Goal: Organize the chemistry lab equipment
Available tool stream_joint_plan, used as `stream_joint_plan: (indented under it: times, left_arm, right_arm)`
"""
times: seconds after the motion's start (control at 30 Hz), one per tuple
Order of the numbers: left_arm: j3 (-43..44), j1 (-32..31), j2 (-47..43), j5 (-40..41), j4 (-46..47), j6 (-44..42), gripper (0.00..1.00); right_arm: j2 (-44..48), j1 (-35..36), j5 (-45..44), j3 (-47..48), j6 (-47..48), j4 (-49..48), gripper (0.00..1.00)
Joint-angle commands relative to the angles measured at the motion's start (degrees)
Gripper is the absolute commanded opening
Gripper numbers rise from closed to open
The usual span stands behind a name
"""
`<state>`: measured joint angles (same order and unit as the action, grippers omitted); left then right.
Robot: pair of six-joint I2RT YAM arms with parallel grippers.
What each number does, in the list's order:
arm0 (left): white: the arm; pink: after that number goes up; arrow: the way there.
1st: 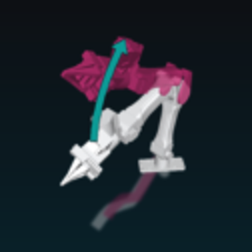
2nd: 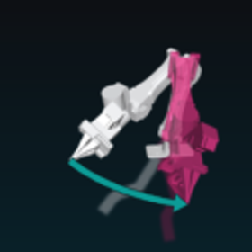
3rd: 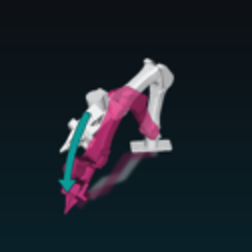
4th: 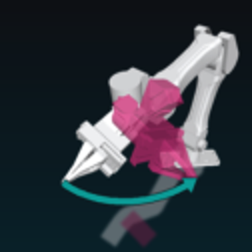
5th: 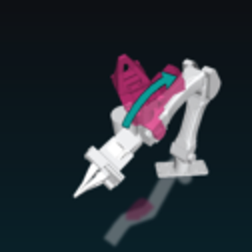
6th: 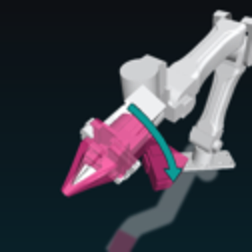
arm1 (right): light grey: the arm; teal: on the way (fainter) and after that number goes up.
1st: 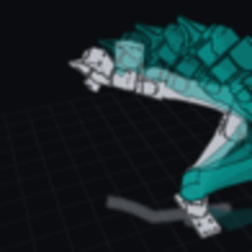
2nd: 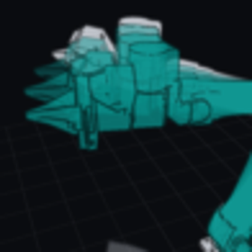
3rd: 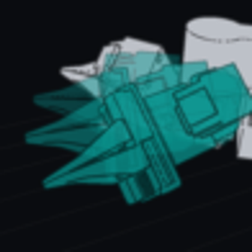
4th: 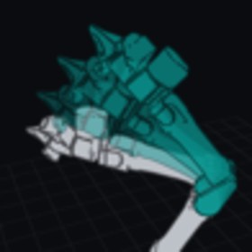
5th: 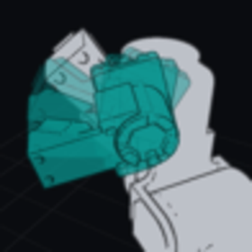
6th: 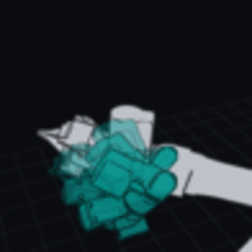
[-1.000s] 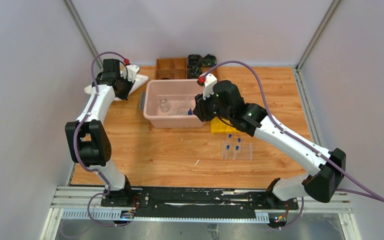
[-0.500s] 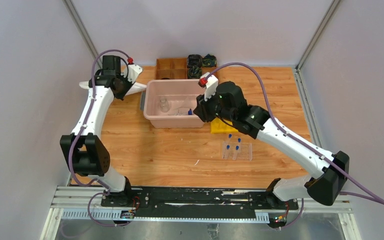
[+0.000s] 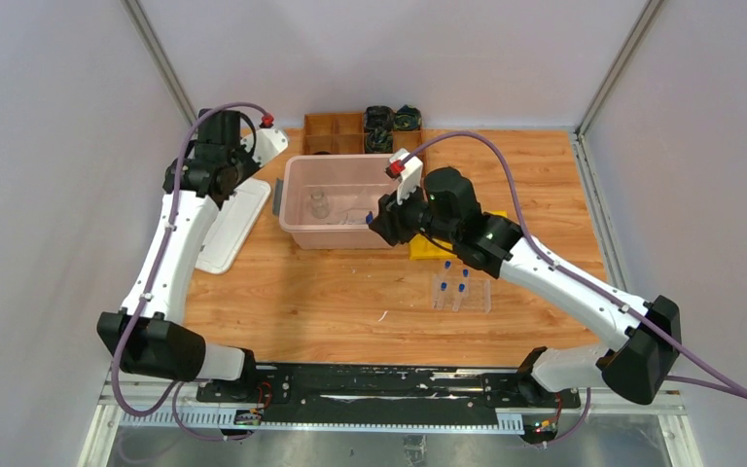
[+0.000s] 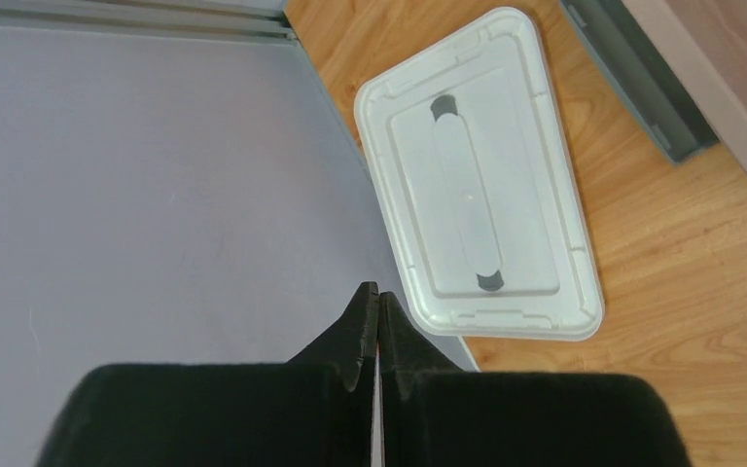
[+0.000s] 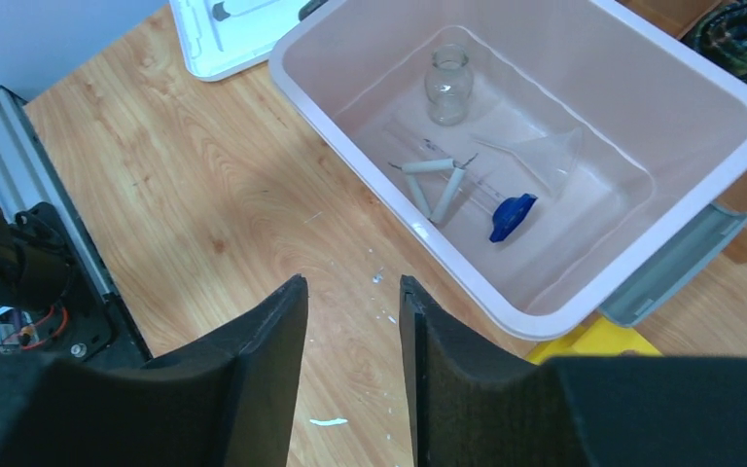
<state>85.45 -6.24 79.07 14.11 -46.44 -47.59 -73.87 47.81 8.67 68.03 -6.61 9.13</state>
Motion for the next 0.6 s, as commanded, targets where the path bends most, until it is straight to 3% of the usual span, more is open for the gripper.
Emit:
stream_joint_plan:
  times: [0.0, 0.07, 0.1, 0.17, 0.23, 0.4, 0.57]
  left_arm:
    - [3.3, -1.3, -2.1, -0.5, -8.7, -3.4, 0.00]
    - [2.1, -1.3, -2.7, -2.3, -11.2, -1.1, 0.00]
    - [0.1, -1.2, -3.2, -3.2, -11.1, 0.3, 0.07]
    - [-4.1, -1.0, -3.5, -5.4, -10.7, 3.0, 0.33]
    - [-6.4, 0.8, -1.9, -8.3, -9.1, 6.7, 0.42]
    - [-4.4, 9.6, 7.0, -18.8, -6.2, 13.9, 0.44]
    - [-6.1, 11.4, 13.8, -20.8, -0.6, 15.5, 0.42]
  right_arm:
    - [0.7, -0.5, 3.4, -1.8, 1.2, -6.5, 0.46]
    - [1.1, -0.5, 3.5, -2.7, 1.2, -7.3, 0.49]
    - [1.6, -0.5, 3.4, -3.4, 1.0, -7.9, 0.49]
    - [2.7, -0.4, 3.1, -4.8, 0.4, -8.6, 0.50]
    - [3.7, -0.1, 2.3, -5.8, -0.4, -8.6, 0.51]
    - [5.6, 1.0, 0.3, -5.8, -1.5, -6.7, 0.49]
    - [6.5, 3.2, -3.0, -6.6, -1.3, -7.0, 0.48]
